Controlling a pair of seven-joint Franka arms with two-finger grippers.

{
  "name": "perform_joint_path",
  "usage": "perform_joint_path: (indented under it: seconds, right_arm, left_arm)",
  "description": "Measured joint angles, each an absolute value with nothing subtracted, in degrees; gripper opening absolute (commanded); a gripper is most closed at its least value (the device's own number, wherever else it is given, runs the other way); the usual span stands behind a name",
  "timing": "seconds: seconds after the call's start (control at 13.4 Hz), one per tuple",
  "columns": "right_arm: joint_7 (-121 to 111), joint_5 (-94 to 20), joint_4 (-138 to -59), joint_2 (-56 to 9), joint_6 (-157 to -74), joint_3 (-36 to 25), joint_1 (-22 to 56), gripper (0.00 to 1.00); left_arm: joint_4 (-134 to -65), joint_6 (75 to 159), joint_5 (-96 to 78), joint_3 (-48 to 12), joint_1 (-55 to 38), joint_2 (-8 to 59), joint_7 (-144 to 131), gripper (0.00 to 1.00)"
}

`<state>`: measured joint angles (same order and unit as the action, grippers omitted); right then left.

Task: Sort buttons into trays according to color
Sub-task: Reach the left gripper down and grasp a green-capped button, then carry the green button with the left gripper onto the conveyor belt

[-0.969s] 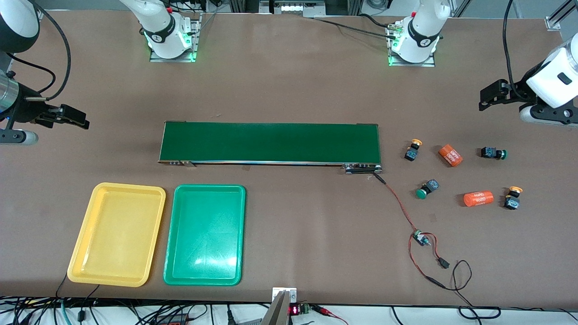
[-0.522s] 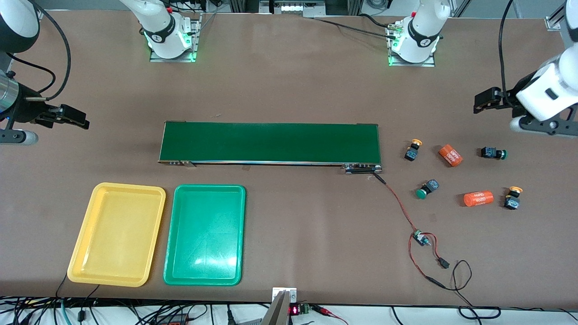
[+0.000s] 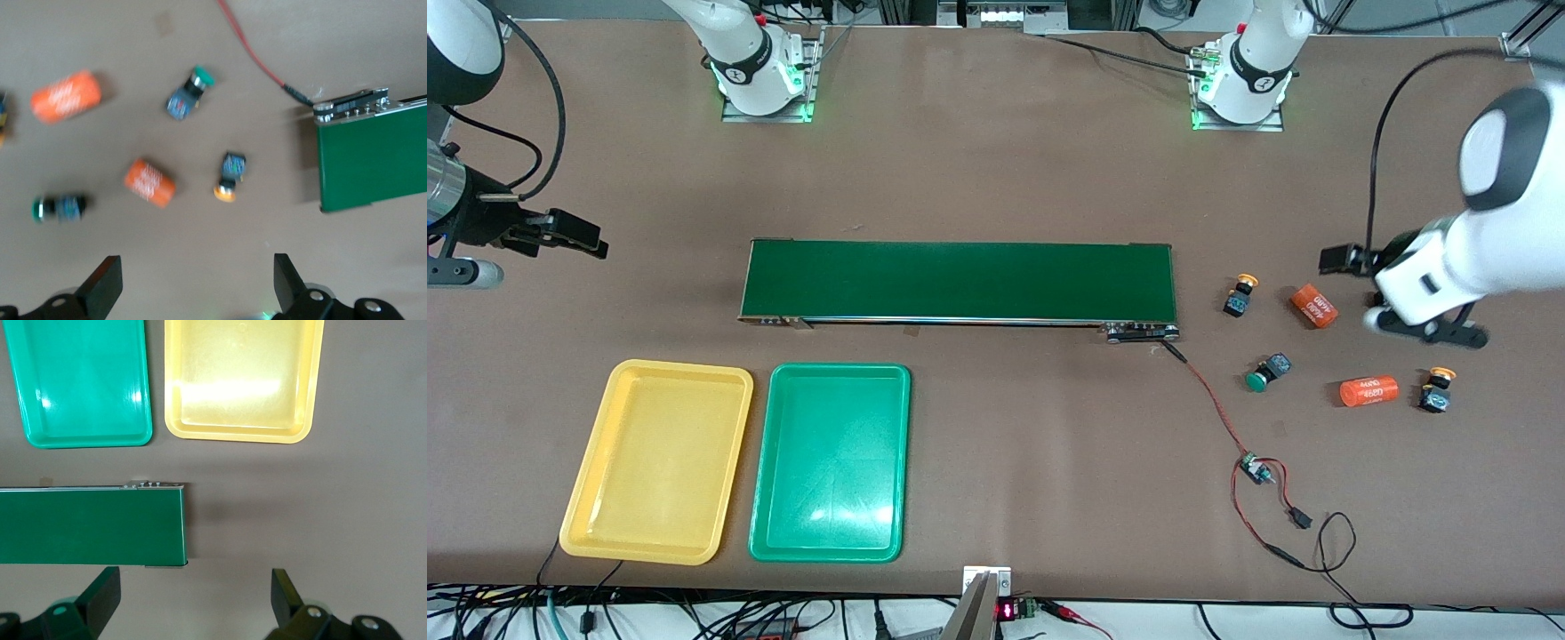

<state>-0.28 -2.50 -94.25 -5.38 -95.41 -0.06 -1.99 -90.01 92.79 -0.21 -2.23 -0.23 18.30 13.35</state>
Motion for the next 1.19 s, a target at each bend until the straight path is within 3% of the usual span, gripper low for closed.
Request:
perform_joint_path:
  seconds: [0.37,0.82,0.89,0.97,1.04,1.19]
  right_arm:
    - [-0.3,-2.5,-94.3,-5.8,-95.8,0.0,-2.0,1.0]
    - [-0.3,-2.5,-94.3,-5.9,-96.1,0.0,-2.0,1.0]
    - [-0.3,-2.5,-94.3,-6.0,-96.2,0.0,-2.0,1.0]
    - [-0.3,-2.5,-94.3,-6.0,-96.3,0.0,-2.0,1.0]
    - [-0.2,-2.5,-94.3,-6.1,-96.4,0.0,-2.0,1.0]
    - [0.1,-2.5,-94.3,-6.2,-96.4,0.0,-2.0,1.0]
  left_arm:
    - [-91.4,106.1,5.3,-2.3,-0.4,28.4,33.9,1.0]
    - [-106.3,132.4,9.8,-2.4,-1.5,31.1,39.0,0.99]
    - [-108.5,136.5,9.9,-2.4,-1.4,31.9,39.7,0.95]
    - [-110.0,139.3,9.9,-2.3,-1.4,32.7,40.7,0.84]
    - [-110.6,141.2,9.9,-2.2,-1.1,33.4,42.1,0.63]
    - [-110.7,142.9,9.9,-2.2,0.0,34.2,45.0,0.41]
